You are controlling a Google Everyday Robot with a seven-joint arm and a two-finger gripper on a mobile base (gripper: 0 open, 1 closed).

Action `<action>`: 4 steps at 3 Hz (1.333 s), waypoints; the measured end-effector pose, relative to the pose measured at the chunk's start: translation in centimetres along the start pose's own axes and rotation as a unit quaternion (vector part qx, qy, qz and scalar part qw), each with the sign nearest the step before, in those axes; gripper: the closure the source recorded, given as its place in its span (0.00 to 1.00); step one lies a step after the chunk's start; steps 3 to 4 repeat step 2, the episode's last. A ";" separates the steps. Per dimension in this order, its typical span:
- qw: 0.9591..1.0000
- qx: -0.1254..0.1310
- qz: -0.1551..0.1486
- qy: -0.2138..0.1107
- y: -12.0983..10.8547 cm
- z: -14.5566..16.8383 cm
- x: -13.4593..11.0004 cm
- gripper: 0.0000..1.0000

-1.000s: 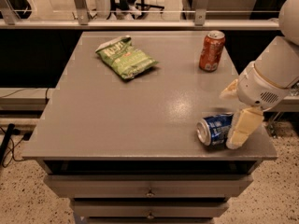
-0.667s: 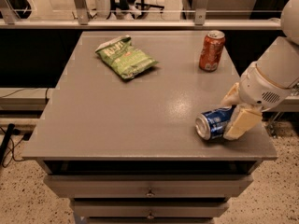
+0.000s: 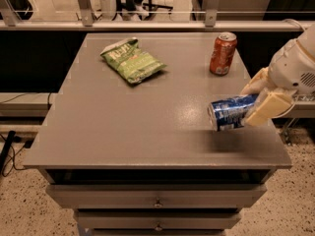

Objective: Pick pepsi can

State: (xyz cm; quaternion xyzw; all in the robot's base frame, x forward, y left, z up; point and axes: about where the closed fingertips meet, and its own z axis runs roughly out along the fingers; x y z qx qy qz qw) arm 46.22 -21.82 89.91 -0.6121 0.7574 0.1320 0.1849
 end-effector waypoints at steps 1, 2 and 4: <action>0.998 -0.002 0.005 -0.066 -0.7 -2.0 -3.6 1.00; 0.997 0.001 0.003 -0.073 -0.7 -2.2 -4.2 1.00; 0.997 0.001 0.003 -0.073 -0.7 -2.2 -4.2 1.00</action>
Offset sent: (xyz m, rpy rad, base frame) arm 0.0097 0.0194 0.0303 0.1165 -0.0194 -0.0036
